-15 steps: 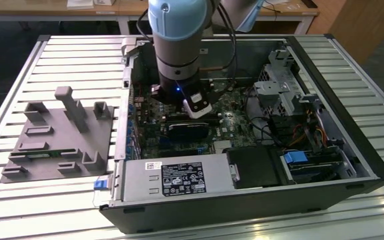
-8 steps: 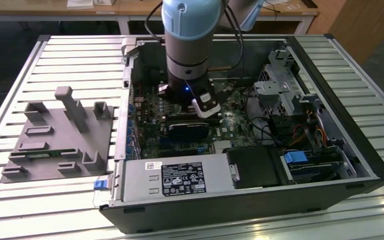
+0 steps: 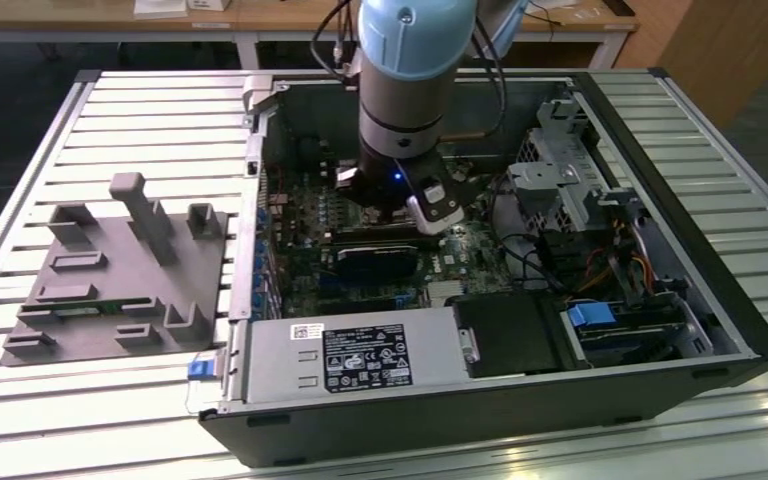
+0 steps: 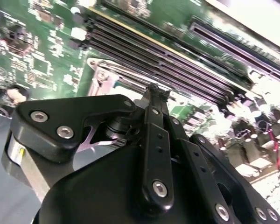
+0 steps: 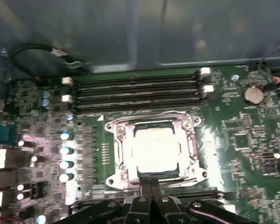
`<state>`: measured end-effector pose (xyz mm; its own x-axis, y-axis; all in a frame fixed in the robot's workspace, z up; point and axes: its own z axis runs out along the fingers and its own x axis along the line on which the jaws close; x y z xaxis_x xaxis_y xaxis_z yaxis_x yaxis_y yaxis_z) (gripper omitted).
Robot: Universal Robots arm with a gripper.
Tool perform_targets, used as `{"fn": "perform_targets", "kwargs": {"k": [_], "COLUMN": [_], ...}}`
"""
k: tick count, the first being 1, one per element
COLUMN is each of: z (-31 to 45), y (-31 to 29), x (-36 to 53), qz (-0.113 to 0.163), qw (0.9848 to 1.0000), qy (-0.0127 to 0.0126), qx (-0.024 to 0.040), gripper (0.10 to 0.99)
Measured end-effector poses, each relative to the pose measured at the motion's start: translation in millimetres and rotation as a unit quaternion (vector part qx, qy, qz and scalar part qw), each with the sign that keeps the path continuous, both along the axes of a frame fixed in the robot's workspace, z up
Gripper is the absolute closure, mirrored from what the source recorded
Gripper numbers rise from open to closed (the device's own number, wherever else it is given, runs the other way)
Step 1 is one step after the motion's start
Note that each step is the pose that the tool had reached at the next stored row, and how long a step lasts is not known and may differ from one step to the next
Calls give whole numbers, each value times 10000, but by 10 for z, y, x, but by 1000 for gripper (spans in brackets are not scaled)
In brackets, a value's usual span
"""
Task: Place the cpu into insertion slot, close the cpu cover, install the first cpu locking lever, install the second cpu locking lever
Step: 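Install the second cpu locking lever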
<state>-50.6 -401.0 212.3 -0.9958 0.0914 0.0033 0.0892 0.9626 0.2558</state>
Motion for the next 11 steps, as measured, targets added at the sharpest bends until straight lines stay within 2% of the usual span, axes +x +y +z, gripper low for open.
{"fn": "perform_targets", "kwargs": {"k": [1, 3, 9, 11], "z": [0, 0, 1, 0], "y": [5, 53, 247, 291], "x": [15, 36, 52, 59], "qz": [0, -1, 0, 0], "qw": [10000, 10000, 10000, 10000], "qy": [2, 3, 3, 3], "qx": [0, -1, -9, -10], "gripper": [980, 980, 980, 980]}}
